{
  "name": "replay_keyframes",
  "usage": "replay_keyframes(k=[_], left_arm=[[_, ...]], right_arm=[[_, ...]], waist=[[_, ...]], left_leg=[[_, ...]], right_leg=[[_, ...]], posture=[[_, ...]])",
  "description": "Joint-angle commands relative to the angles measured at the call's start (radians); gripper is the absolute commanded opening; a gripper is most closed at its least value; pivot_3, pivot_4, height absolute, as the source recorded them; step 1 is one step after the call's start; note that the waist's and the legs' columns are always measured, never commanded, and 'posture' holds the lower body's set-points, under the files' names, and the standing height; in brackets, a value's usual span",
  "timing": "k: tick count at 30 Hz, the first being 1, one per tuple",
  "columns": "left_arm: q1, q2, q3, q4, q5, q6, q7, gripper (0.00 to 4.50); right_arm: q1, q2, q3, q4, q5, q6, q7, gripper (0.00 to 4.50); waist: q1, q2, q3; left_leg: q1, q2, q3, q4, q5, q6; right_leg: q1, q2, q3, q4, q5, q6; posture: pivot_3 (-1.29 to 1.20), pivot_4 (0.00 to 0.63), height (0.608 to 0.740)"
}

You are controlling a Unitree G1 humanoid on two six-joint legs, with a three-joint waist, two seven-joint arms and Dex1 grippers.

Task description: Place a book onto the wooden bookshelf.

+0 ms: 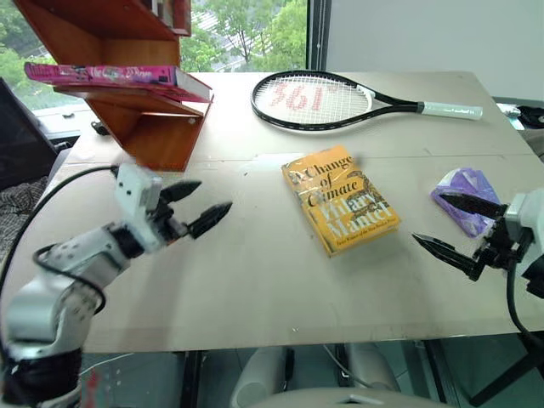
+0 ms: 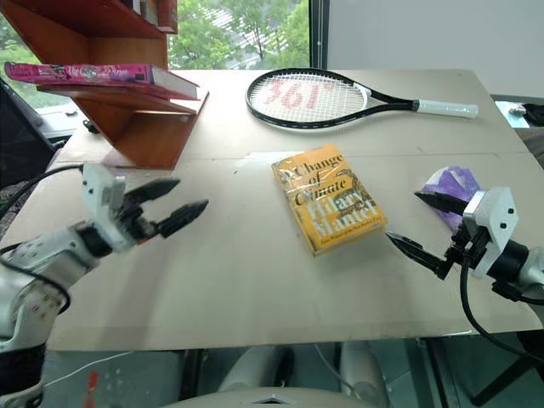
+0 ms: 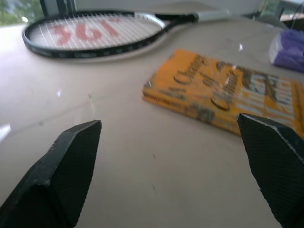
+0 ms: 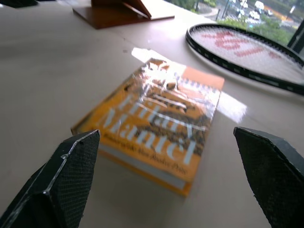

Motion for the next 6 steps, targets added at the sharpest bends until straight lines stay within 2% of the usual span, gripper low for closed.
replay_keyframes(k=[1, 3, 6], left_arm=[[0.112, 0.025, 0.129, -0.071, -0.029, 0.023, -0.051, 4.49], [0.193, 0.023, 0.176, -0.074, -0.016, 0.015, -0.087, 4.49], [0.230, 0.008, 0.212, -0.075, -0.036, 0.014, -0.098, 4.49]], right_arm=[[0.059, -0.019, -0.067, 0.044, -0.059, -0.064, 0.060, 4.50], [0.085, -0.019, -0.084, 0.067, -0.077, -0.076, 0.075, 4.50], [0.096, -0.018, -0.101, 0.089, -0.081, -0.084, 0.094, 4.50]], waist=[[0.006, 0.002, 0.000], [0.007, 0.003, 0.000], [0.007, 0.004, 0.000]], left_leg=[[0.004, 0.001, 0.000, -0.001, 0.000, 0.000], [0.006, 0.003, 0.000, -0.002, 0.000, 0.000], [0.008, 0.003, 0.002, -0.002, -0.001, 0.001]], right_leg=[[0.005, 0.001, -0.001, -0.003, 0.000, 0.000], [0.008, 0.002, -0.001, -0.006, 0.000, 0.000], [0.009, 0.002, 0.001, -0.006, 0.000, 0.000]], posture=[[0.00, 0.150, 0.740], [0.00, 0.150, 0.740], [0.00, 0.150, 0.740]])
